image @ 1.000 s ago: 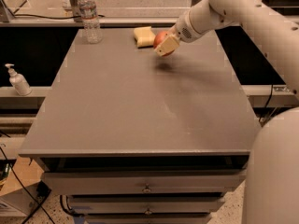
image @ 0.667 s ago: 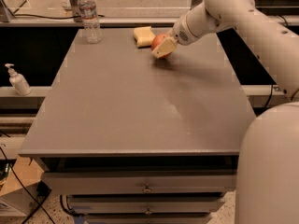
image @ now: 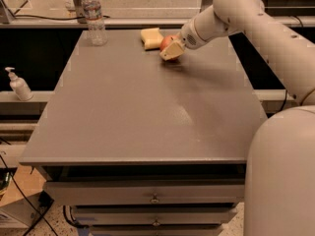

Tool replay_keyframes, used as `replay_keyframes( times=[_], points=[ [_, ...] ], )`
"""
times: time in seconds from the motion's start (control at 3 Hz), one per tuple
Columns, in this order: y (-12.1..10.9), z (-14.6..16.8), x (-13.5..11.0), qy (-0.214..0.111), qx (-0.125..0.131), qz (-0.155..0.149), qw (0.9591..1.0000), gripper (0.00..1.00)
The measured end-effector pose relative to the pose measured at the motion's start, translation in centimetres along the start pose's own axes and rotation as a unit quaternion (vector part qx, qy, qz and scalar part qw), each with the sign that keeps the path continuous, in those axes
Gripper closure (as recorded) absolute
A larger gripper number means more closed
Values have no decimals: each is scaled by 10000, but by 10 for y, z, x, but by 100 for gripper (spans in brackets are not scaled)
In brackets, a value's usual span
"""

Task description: Move apple near sponge

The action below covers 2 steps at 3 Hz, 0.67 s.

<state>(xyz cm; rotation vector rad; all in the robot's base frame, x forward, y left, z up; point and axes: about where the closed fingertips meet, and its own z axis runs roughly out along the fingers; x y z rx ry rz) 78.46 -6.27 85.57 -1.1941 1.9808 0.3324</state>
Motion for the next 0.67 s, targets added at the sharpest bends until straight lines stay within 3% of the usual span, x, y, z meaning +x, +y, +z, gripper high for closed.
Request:
replay_keyframes(
  times=[0.33, 0.67],
  points=[
    [1, 3, 0, 8, -23, 0, 10000, 0],
    [2, 3, 0, 8, -24, 0, 10000, 0]
  ],
)
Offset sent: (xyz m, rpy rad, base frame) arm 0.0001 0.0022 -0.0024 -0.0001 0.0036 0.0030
